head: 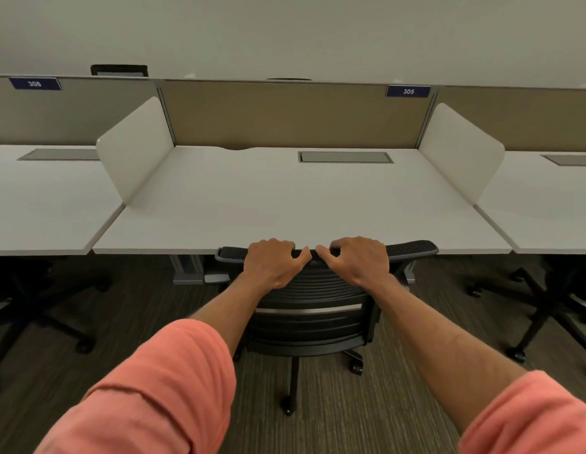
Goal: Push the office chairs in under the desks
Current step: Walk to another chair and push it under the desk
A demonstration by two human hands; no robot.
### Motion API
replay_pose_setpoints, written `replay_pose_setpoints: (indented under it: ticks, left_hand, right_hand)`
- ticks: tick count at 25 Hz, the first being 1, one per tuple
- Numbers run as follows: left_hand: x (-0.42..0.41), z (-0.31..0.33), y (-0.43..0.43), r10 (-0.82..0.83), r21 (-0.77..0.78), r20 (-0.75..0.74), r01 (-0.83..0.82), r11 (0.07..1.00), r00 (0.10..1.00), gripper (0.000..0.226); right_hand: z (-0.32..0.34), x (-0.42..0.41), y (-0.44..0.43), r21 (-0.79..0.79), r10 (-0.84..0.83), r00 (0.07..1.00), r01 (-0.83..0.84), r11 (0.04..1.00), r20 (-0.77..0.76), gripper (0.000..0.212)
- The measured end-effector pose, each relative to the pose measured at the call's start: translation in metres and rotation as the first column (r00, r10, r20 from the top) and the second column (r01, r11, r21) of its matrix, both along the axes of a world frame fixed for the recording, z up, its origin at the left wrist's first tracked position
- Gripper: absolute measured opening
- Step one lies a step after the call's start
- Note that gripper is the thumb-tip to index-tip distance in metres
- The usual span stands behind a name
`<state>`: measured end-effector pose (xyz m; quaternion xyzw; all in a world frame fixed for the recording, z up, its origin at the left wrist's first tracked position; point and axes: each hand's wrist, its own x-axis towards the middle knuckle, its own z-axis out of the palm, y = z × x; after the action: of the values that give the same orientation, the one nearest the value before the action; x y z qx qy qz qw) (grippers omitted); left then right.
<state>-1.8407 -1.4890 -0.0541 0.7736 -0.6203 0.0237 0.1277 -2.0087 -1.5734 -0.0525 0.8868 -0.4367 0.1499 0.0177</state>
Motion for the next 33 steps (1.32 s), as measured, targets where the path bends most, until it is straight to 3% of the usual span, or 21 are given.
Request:
replay_pose_setpoints:
  ticks: [13, 30, 33]
  left_hand:
    - [0.012, -0.001, -0.086, 0.005, 0.009, 0.012, -0.005, 1.000, 1.000, 0.054]
    - [0.029, -0.001, -0.126, -0.068, -0.002, 0.048, 0.068, 0.998, 0.997, 0.055]
    - [0.027, 0.000, -0.122, -0.021, -0.006, 0.060, 0.021, 1.000, 0.998, 0.053]
  right_hand:
    - [-0.003, 0.013, -0.086, 0.024, -0.016, 1.000, 0.016, 1.000, 0.006, 0.062]
    - [-0.006, 0.024, -0.116, 0.016, -0.064, 0.998, 0.064, 0.998, 0.005, 0.064]
    - [-0.006, 0.024, -0.116, 0.022, -0.064, 0.998, 0.064, 0.998, 0.003, 0.064]
